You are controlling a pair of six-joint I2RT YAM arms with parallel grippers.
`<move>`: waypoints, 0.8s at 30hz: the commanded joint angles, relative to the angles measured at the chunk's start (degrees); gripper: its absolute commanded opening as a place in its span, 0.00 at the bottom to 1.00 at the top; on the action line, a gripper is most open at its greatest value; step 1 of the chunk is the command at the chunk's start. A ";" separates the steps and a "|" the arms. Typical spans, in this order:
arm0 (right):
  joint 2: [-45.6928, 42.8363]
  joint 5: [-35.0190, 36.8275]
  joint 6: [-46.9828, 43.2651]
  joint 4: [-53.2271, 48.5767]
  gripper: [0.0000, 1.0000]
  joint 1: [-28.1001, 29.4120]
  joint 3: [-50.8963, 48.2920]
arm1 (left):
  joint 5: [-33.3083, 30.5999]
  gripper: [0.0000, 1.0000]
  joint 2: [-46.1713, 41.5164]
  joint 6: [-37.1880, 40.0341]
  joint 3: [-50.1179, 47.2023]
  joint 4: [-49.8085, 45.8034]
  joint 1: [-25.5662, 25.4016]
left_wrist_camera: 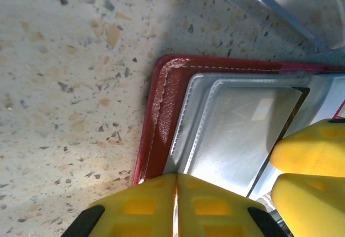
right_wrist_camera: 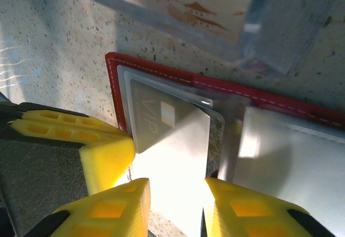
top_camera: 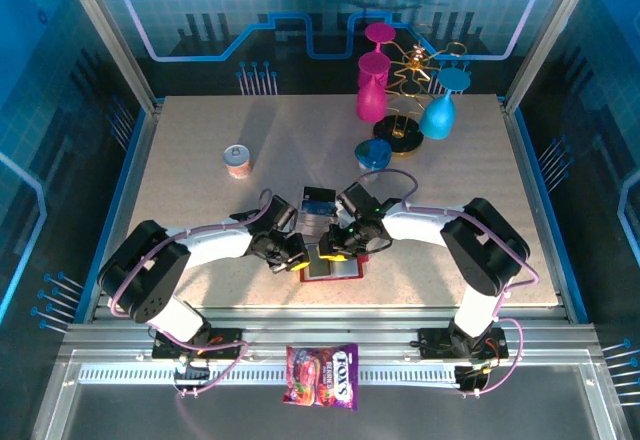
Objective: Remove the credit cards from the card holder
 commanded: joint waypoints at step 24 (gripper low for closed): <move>0.32 4.02 -3.24 -6.50 0.33 1.11 2.95 | -0.69 0.10 1.09 1.64 -0.09 -1.51 0.39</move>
